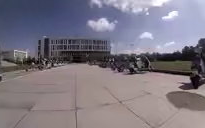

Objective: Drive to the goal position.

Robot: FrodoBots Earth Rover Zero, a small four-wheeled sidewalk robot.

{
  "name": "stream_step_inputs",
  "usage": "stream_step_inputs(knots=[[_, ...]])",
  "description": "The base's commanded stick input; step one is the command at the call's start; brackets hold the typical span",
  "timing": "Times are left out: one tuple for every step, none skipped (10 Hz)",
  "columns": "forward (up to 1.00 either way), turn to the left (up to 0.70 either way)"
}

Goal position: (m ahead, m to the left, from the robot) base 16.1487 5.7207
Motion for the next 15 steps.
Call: stream_step_inputs(knots=[[0.7, 0.0], [0.7, 0.0], [0.7, 0.0], [0.7, 0.03], [0.7, 0.19], [0.7, 0.35], [0.7, 0.35], [0.7, 0.28], [0.7, 0.0], [0.7, 0.0], [0.7, 0.0], [0.7, 0.0], [0.7, 0.0], [0.7, 0.0], [0.59, 0.0]])
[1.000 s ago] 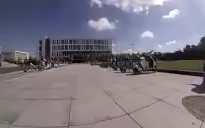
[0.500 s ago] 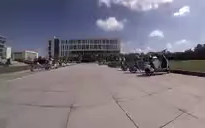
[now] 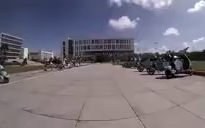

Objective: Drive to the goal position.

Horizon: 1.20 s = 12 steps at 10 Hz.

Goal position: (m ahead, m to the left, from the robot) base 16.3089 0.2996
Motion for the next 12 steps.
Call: stream_step_inputs(knots=[[0.45, 0.0], [0.58, 0.0], [0.7, 0.0], [0.7, 0.0], [0.7, 0.0], [0.7, 0.0], [0.7, 0.0], [0.7, 0.0], [0.7, 0.0], [0.7, 0.0], [0.7, 0.0], [0.7, 0.0]])
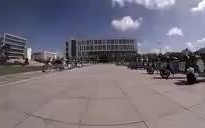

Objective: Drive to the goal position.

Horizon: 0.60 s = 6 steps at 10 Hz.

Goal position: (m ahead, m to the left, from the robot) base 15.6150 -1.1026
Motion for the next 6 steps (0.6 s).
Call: stream_step_inputs(knots=[[0.7, 0.0], [0.7, 0.0], [0.7, 0.0], [0.7, 0.0], [0.7, 0.0], [0.7, 0.0]])
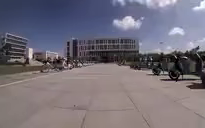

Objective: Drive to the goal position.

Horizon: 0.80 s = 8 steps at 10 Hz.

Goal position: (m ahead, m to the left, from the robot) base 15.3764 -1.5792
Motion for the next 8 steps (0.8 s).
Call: stream_step_inputs(knots=[[0.7, 0.0], [0.7, 0.0], [0.7, 0.0], [0.7, 0.0], [0.7, 0.0], [0.7, 0.0], [0.7, 0.0], [0.7, 0.0]])
